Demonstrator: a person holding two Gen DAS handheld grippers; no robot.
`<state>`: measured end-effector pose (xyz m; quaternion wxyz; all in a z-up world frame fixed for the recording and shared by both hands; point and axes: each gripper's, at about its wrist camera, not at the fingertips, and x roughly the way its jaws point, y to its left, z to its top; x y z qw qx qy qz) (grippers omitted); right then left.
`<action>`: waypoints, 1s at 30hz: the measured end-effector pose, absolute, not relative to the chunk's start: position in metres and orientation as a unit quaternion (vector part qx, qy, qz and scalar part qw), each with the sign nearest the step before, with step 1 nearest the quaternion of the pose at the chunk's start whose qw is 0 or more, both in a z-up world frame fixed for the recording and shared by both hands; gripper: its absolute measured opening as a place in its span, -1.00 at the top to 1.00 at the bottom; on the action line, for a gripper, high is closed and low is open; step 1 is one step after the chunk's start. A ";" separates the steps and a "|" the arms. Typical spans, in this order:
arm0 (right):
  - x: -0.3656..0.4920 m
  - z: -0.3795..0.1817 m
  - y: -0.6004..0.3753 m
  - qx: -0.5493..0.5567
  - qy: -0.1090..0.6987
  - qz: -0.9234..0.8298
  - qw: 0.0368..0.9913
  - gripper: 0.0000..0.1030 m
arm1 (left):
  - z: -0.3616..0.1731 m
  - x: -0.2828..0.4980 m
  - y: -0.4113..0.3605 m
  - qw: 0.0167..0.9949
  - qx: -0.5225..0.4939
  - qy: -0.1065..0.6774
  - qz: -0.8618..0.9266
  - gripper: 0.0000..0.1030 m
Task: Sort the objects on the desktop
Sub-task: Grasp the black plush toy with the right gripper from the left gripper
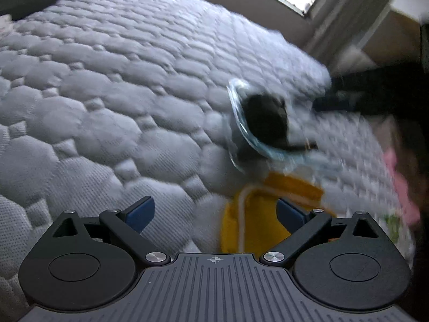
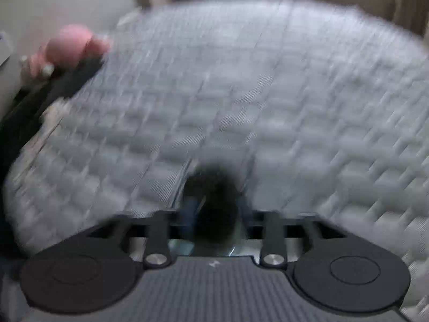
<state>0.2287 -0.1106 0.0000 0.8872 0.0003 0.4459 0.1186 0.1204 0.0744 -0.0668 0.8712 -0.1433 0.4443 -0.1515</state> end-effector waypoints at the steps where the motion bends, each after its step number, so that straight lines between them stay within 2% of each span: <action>1: 0.231 0.001 -0.107 -0.016 0.426 0.113 0.897 -0.70 | -0.067 0.119 0.069 0.868 -0.133 0.453 -0.157 -0.93; 2: 0.233 0.001 -0.103 -0.032 0.411 0.109 0.904 -0.62 | -0.068 0.117 0.064 0.865 -0.124 0.458 -0.161 -0.93; 5: 0.249 -0.016 -0.087 -0.075 0.446 0.134 0.882 -0.18 | -0.067 0.108 0.052 0.868 -0.094 0.457 -0.169 -0.93; 6: 0.253 -0.023 -0.083 -0.081 0.457 0.142 0.874 -0.16 | -0.066 0.106 0.050 0.870 -0.088 0.455 -0.170 -0.94; 14: 0.277 -0.050 -0.071 -0.083 0.509 0.159 0.842 -0.24 | -0.068 0.105 0.053 0.866 -0.101 0.460 -0.165 -0.94; 18: 0.274 -0.044 -0.074 -0.069 0.504 0.150 0.848 0.01 | -0.071 0.106 0.053 0.861 -0.107 0.468 -0.165 -0.94; 19: 0.271 -0.038 -0.078 -0.053 0.497 0.144 0.854 0.01 | -0.070 0.106 0.052 0.861 -0.106 0.469 -0.165 -0.94; 22: 0.262 -0.020 -0.086 -0.024 0.437 0.127 0.890 0.02 | -0.069 0.105 0.050 0.862 -0.103 0.467 -0.167 -0.94; 27: 0.239 -0.012 -0.089 -0.040 0.302 0.106 0.947 -0.01 | -0.068 0.105 0.046 0.863 -0.095 0.467 -0.166 -0.94; 30: 0.229 -0.026 -0.084 -0.071 0.273 0.106 0.954 -0.02 | -0.069 0.106 0.045 0.863 -0.094 0.468 -0.163 -0.94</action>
